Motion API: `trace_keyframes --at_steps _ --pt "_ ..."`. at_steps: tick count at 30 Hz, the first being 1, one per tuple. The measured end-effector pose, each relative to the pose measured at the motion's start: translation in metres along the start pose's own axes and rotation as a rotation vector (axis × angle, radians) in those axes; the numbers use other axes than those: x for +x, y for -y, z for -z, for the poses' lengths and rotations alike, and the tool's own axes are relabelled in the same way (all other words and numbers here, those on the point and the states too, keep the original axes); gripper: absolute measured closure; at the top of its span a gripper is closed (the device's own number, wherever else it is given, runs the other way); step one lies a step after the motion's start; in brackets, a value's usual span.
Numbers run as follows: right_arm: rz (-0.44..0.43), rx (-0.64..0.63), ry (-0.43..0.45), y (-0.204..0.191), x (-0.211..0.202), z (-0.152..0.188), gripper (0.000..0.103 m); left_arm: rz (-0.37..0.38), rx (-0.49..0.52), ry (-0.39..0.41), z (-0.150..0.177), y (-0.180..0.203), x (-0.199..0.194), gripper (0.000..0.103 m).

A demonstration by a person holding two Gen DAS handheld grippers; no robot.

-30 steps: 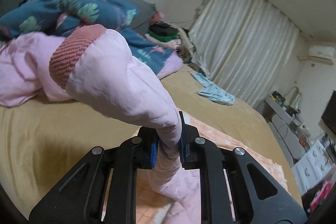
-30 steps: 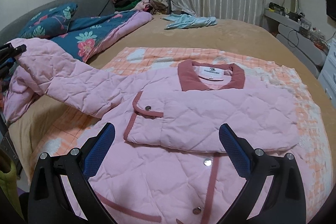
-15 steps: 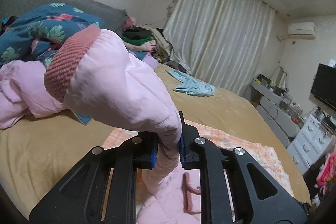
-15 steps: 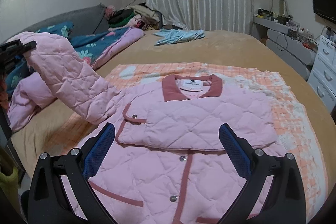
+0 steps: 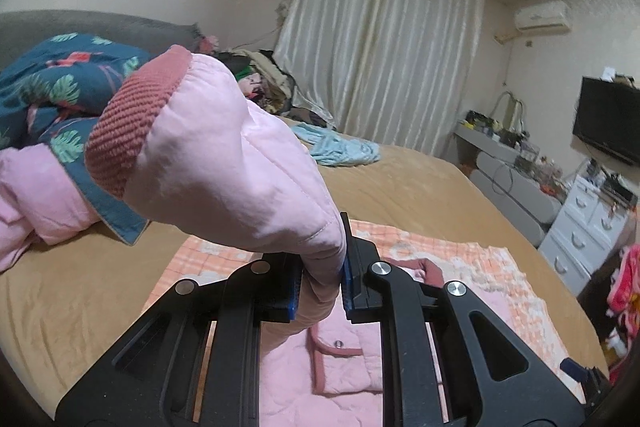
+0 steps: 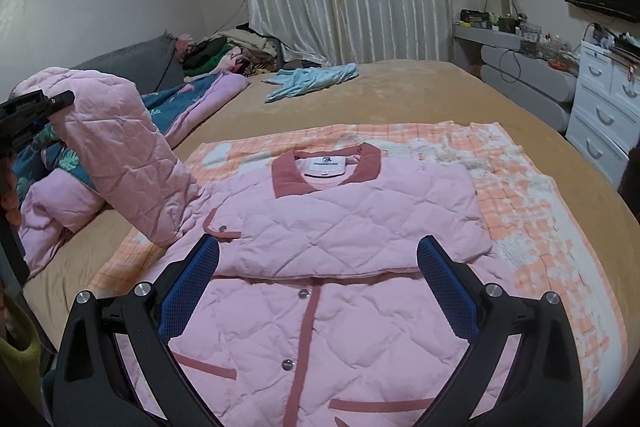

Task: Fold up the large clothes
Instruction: 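Lift the sleeve with the left tool and carry it toward the jacket body, then lay the sleeve across the jacket front and open the left tool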

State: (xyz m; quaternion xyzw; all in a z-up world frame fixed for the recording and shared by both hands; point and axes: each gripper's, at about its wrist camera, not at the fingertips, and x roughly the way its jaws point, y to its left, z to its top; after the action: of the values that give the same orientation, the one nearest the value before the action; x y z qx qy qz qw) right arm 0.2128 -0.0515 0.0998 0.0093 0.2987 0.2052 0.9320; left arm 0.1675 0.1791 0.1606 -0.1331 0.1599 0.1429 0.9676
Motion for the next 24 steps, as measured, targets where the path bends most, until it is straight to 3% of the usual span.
trace_keyframes --at_steps 24 --pt "0.050 0.130 0.020 0.076 -0.006 0.015 0.004 0.119 0.242 -0.113 0.057 0.116 0.041 0.094"
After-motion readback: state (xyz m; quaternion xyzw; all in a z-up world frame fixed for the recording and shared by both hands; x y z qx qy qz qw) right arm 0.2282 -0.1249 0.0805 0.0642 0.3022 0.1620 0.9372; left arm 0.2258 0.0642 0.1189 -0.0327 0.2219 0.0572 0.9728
